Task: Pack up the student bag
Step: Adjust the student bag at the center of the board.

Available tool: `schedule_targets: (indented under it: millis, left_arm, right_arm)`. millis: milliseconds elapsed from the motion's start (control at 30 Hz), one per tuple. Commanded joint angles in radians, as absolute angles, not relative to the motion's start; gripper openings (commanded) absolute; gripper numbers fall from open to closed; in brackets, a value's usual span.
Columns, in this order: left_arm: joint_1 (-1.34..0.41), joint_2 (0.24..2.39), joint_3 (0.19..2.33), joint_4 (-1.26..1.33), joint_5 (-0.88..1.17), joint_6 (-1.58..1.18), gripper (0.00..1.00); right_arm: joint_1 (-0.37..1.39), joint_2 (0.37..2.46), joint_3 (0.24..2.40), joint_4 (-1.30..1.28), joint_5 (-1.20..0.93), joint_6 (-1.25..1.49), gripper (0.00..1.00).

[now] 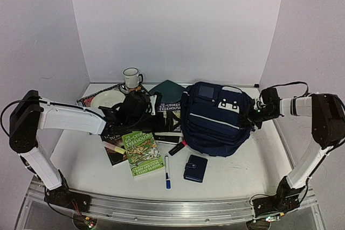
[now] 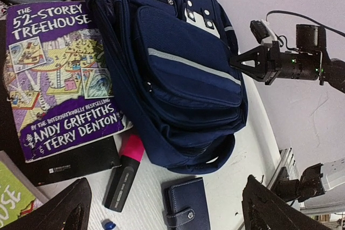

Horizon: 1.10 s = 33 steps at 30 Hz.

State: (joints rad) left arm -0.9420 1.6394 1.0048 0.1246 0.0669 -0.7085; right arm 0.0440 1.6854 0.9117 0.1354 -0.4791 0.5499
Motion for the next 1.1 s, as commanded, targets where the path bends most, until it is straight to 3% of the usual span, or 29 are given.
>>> schedule_targets:
  millis: [0, 267, 667, 800, 1067]
  left_arm:
    - [-0.968, 1.697, 1.102, 0.163, 0.086, -0.695, 0.98]
    - [-0.999, 1.816, 1.179, 0.167, 0.079, -0.73, 0.96]
    - [-1.033, 1.958, 1.248, 0.207, 0.127, -0.793, 0.83]
    - [-1.034, 1.982, 1.253, 0.274, 0.171, -0.81, 0.7]
    - [-1.034, 1.954, 1.3, 0.332, 0.205, -0.771, 0.27]
  right_arm:
    - [0.062, 1.504, 0.843, 0.155, -0.542, 0.679, 0.0]
    - [0.073, 1.201, 0.682, 0.227, -0.408, 0.917, 0.0]
    - [0.146, 1.024, 0.565, 0.243, -0.326, 1.038, 0.0]
    - [0.154, 1.006, 0.565, 0.242, -0.339, 1.04, 0.0]
    - [0.168, 0.984, 0.573, 0.224, -0.4, 1.021, 0.0]
